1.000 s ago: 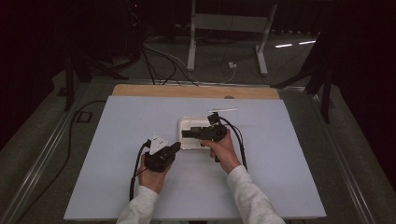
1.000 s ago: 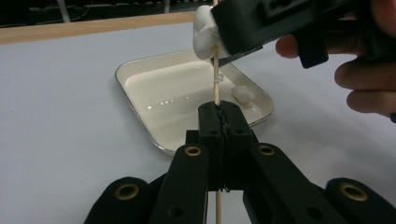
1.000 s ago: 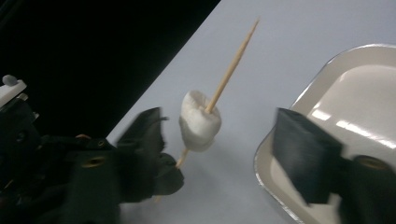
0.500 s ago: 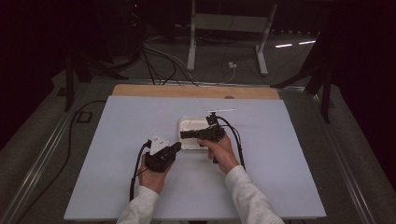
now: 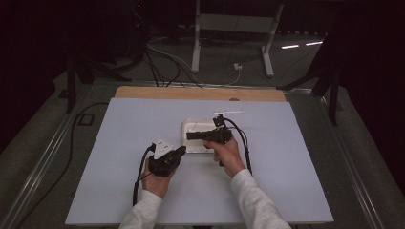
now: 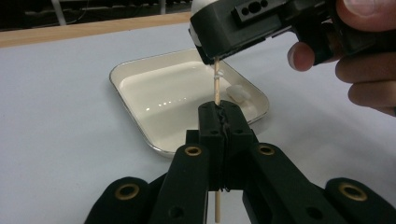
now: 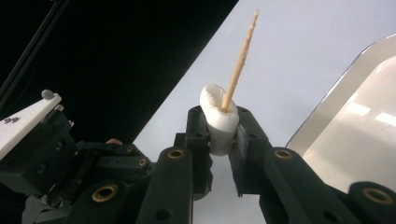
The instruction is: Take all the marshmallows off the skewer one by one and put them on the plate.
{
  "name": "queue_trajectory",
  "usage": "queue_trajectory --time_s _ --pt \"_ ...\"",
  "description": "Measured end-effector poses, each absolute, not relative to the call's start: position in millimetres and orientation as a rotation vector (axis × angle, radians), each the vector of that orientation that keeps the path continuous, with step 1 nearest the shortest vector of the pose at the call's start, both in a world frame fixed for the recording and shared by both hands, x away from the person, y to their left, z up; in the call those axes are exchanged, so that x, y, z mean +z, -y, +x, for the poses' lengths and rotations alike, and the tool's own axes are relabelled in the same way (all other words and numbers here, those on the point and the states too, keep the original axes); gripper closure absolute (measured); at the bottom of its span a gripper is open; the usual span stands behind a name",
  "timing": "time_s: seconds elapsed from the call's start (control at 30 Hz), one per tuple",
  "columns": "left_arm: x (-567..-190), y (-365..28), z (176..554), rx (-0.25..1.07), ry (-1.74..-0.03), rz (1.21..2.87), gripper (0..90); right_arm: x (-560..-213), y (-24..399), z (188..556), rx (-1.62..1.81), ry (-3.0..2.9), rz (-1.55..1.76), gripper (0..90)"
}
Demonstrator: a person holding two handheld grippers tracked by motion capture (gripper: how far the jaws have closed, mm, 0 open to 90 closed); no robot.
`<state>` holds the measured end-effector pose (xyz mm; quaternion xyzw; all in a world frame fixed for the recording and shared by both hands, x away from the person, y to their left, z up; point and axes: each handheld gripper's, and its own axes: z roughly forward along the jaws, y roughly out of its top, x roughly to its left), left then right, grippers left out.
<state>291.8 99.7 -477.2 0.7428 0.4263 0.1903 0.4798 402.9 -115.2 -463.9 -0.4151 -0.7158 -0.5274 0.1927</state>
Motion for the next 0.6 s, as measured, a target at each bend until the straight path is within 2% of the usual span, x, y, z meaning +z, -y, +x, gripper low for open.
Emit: queue_trajectory --time_s 0.6 --pt "-477.6 -96.3 288.2 0.506 -1.016 1.862 90.0 -457.3 125.4 405.1 -1.540 1.995 -1.231 78.8"
